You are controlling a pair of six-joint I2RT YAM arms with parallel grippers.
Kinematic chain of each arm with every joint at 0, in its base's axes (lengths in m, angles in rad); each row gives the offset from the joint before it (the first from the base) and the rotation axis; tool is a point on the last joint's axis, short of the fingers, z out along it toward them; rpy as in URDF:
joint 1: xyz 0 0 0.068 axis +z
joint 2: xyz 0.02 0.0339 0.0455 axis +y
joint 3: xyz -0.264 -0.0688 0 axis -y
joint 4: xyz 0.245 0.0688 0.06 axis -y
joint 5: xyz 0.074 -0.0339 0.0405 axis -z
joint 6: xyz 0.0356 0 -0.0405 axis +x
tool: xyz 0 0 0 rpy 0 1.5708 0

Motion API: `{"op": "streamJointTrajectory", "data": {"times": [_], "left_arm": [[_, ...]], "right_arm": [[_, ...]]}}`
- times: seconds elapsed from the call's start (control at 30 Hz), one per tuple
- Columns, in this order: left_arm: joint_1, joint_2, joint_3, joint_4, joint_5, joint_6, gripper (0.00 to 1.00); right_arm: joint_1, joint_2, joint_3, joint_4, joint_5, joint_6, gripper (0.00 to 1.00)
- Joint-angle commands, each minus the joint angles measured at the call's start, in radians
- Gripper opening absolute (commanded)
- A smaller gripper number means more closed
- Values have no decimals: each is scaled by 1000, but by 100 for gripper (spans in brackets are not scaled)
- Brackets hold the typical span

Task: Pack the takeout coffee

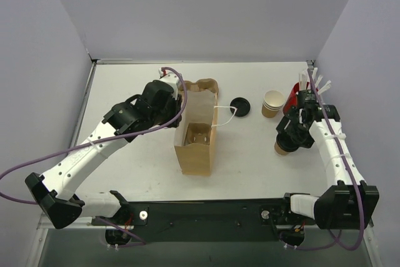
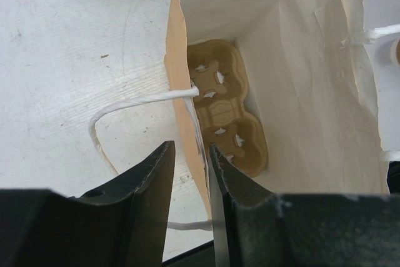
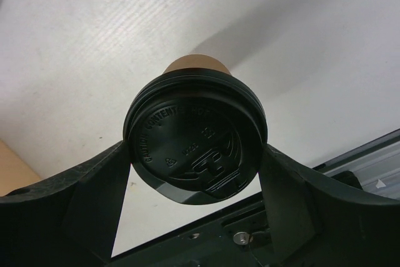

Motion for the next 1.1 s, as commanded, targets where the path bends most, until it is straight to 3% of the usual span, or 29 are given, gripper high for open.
{"op": "streamJointTrajectory", "data": {"times": [0.0,0.3,0.47,0.77,0.93,1.07], "left_arm": [[4,15,54,7,17,10,39],[5,35,86,-19,34,0,41],[4,54,112,-39,30,-22,31],[1,114,161,-108,-15,-19,27],[-4,149,241,-157,-62,-10,0],[-5,176,353,-232,-130,39,0]], "right_arm": [[32,-85,122,-120,-29,2,52],[158,-144,403,-234,-115,66,52],[195,-134,579,-258,-218,113,52],[244,-58,845,-275,-337,167,51],[320,17,934,-278,-377,175,51],[362,74,1006,-286,-388,170,51]]}}
